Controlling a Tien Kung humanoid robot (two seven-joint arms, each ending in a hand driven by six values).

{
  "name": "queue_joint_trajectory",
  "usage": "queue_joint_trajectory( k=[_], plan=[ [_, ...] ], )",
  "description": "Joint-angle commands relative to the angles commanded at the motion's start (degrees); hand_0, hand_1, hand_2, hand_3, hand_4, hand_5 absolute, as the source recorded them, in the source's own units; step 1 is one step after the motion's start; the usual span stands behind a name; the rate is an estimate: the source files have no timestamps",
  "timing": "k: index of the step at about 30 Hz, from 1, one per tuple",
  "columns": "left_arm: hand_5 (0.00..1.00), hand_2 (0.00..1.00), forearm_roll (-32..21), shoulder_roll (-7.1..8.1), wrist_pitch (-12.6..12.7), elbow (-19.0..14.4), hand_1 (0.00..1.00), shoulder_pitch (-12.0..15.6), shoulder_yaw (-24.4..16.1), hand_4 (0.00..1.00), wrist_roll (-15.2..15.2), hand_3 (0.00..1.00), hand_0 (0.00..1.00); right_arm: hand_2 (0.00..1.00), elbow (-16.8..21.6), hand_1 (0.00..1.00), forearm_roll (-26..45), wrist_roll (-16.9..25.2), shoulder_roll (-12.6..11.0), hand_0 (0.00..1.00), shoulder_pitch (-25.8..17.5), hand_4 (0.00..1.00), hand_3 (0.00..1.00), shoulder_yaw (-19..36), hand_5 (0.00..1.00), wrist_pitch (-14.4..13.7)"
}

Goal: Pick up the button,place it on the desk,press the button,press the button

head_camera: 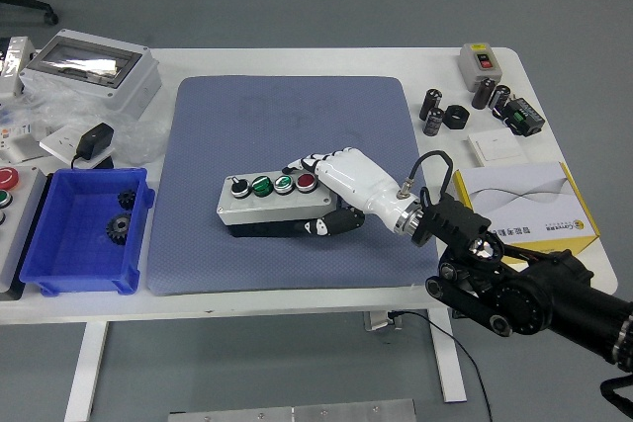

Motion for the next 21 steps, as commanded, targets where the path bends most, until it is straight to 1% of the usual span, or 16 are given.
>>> queue_joint_trajectory(
  k=[5,6,11,12,17,18,21],
  plan=[
    [0.002,0.493,0.0,-0.02,-0.1,0.0,0.502,0.0,0.0,0.200,0.0,0.622,0.615,0.595,0.1,0.615,-1.4,-1.4,-0.1,0.692,0.1,0.376,0.607,-0.4,0.002,1.2],
    [0.002,0.493,0.0,-0.02,-0.1,0.0,0.502,0.0,0.0,0.198,0.0,0.621,0.614,0.687,0.1,0.718,-1.7,-1.6,-0.1,0.832,0.1,0.301,0.664,-0.4,0.002,1.4],
    [0.002,0.493,-0.1,-0.03,0.0,0.0,0.502,0.0,0.0,0.198,0.0,0.621,0.614,0.687,0.2,0.718,-3.1,-2.8,-0.3,0.832,0.1,0.301,0.664,-0.4,0.002,2.3],
    [0.002,0.493,-0.1,-0.03,0.1,0.0,0.502,0.0,0.0,0.198,-0.1,0.621,0.615,0.802,0.2,0.795,-3.2,-2.9,-0.3,0.879,0.1,0.359,0.740,-0.4,0.002,2.4],
    [0.002,0.493,-0.1,-0.03,0.1,0.0,0.502,0.1,-0.1,0.198,-0.3,0.621,0.615,0.802,0.5,0.795,-3.8,-3.6,-0.5,0.879,0.1,0.359,0.740,-0.3,0.002,2.6],
    [0.002,0.493,-0.1,-0.04,0.1,0.0,0.501,0.1,-0.1,0.196,-0.4,0.620,0.614,0.916,0.6,0.861,-3.8,-3.7,-0.6,0.919,0.0,0.440,0.931,-0.3,0.002,2.6],
    [0.002,0.493,-0.1,-0.06,0.0,0.1,0.501,0.2,-0.1,0.196,-0.4,0.620,0.614,0.916,0.9,0.861,-3.8,-4.0,-0.8,0.919,-0.1,0.440,0.931,-0.4,0.002,2.5]
  ],
)
